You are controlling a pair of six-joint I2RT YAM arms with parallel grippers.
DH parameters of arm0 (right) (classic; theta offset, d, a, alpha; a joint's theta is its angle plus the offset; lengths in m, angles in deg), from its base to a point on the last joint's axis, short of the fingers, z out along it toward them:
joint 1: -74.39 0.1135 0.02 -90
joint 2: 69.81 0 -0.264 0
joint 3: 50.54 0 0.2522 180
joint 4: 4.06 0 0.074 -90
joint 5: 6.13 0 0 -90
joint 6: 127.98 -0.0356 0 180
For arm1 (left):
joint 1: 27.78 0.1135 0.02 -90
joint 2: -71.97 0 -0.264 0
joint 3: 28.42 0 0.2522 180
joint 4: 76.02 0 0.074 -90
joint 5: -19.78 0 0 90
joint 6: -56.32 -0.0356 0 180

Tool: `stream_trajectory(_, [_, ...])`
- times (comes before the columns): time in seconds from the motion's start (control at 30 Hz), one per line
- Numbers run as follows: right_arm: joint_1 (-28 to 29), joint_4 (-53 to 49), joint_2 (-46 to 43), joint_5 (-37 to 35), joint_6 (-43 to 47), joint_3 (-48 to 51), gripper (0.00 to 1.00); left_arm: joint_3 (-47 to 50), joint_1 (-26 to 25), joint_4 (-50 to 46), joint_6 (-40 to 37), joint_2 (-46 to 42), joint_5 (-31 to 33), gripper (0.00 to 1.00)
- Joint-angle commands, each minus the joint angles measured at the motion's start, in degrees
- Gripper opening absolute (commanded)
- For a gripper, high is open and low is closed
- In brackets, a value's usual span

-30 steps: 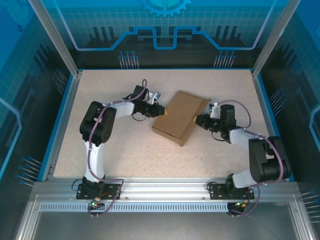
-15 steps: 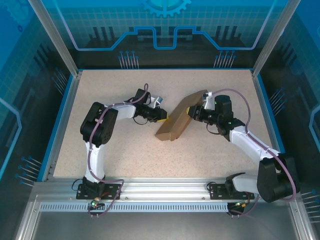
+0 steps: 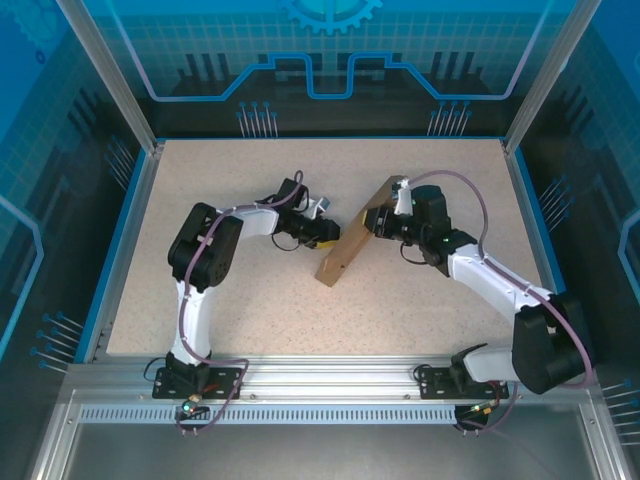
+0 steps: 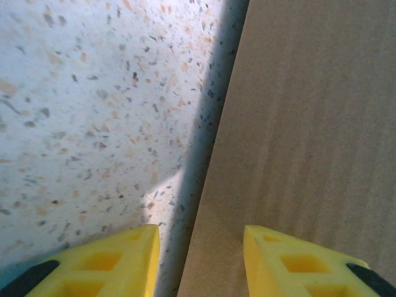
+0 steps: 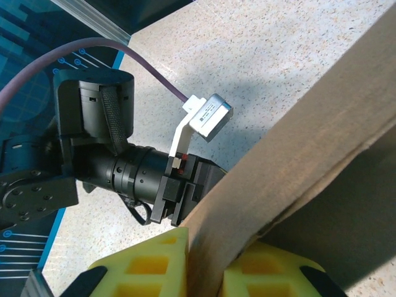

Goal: Fold the paper box

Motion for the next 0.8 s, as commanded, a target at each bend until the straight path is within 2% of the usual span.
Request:
stream_trajectory(0.0, [1.6,-4.1,3.2,-5.3,2.6,-0.4,0.17,-1.9,1.4,-1.8,-0.5,0.3,1.9,0.49])
stream_trajectory(0.13, [2.5,-4.2,4.9,-8.0,3.3,-1.2,0.16,-0.7,4.0,-1.7,-0.6,-1.9,4.6,0.59])
stream_trajectory(0.2, [2.8,-4.2,5.9,-8.6,3.4,-1.5,0.16,2.3,5.6,0.2,-0.5,-5.8,8.3,0.66])
stream_trajectory(0.3, [3.0,-4.3,7.1,-8.9,3.5,-2.1,0.16,10.1,6.7,4.3,-1.3,-16.1,15.2,0.75])
stream_trajectory(0.4, [3.2,-4.3,7.8,-8.7,3.6,-2.6,0.17,19.2,5.6,8.1,-3.1,-28.4,20.1,0.83])
stream_trajectory(0.5, [3.3,-4.5,8.4,-8.4,3.8,-2.7,0.16,27.5,2.4,11.7,-5.6,-40.1,24.1,0.90])
stream_trajectory(0.6, [3.5,-4.6,9.0,-8.0,4.0,-4.7,0.16,31.2,-3.0,11.8,-11.0,-48.2,28.2,0.94])
stream_trajectory(0.77, [3.7,-4.4,9.1,-7.7,4.0,-4.9,0.16,29.6,-10.4,9.1,-18.6,-51.0,33.0,0.96])
